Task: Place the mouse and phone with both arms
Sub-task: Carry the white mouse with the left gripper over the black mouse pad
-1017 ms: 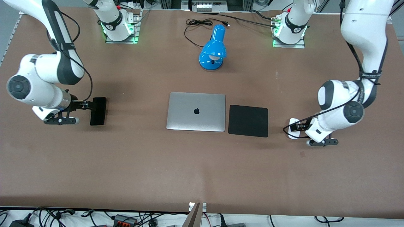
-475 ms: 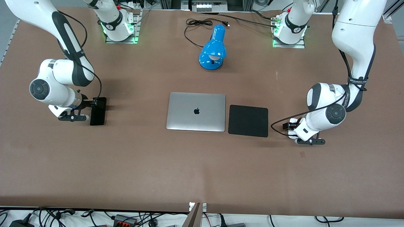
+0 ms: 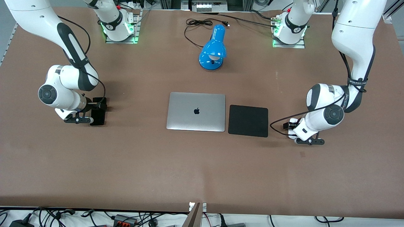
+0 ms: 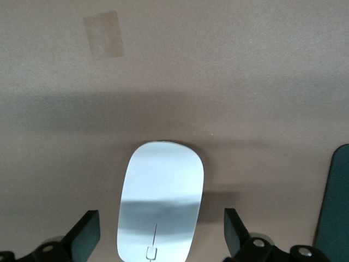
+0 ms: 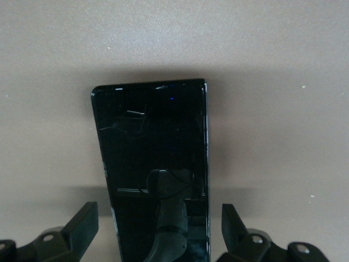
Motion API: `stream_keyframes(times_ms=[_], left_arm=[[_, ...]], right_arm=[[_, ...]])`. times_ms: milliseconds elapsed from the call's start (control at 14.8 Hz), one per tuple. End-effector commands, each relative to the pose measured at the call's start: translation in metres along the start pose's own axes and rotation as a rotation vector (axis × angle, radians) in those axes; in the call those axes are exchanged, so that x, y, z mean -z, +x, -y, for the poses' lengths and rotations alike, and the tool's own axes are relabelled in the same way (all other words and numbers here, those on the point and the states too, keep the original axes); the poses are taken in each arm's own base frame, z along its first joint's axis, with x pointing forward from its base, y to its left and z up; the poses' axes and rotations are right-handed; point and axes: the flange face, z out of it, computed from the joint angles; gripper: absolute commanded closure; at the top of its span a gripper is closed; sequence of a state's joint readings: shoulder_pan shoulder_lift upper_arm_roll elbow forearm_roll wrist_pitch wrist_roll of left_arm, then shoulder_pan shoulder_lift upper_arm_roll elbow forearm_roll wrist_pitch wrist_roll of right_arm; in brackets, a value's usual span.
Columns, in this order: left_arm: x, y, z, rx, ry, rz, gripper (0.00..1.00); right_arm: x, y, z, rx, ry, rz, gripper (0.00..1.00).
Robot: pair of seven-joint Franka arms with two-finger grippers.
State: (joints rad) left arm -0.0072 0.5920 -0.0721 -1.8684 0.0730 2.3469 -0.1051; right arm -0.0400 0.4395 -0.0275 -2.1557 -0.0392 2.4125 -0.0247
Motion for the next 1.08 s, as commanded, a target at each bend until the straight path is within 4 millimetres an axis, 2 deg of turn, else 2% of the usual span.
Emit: stream_keyframes(times_ms=[0,339,407,542,746,949,1017], left_arm=[[-0.009,0.0,0.003,-0.016,0.012,-0.006,0.0],[-0.015,-0.001,0.003,-0.016,0.011,0.002,0.01],[-0.015,-0.001,0.004,-0.015,0.011,0.002,0.12],[-0.014,-0.001,0.003,-0.014,0.01,0.002,0.29],[-0.014,0.0,0.006,-0.01,0.01,0.002,0.45],[-0.006,0.004,0.008,-0.002,0.01,-0.006,0.54],[0.0,0.006,0.001,-0.004,0.012,-0.003,0.58]], right_arm=[[-0.008,0.003,-0.004,0.002,-0.004,-0.008,0.0],[-0.013,0.005,-0.004,0.0,-0.003,-0.001,0.0],[-0.014,0.005,-0.005,-0.001,-0.003,0.0,0.0],[-0.015,0.006,-0.004,-0.001,-0.003,0.002,0.0],[-0.016,0.007,-0.005,-0.003,-0.003,0.002,0.0],[-0.017,0.007,-0.005,-0.003,-0.003,0.005,0.0],[-0.017,0.007,-0.005,-0.003,-0.003,0.008,0.1]])
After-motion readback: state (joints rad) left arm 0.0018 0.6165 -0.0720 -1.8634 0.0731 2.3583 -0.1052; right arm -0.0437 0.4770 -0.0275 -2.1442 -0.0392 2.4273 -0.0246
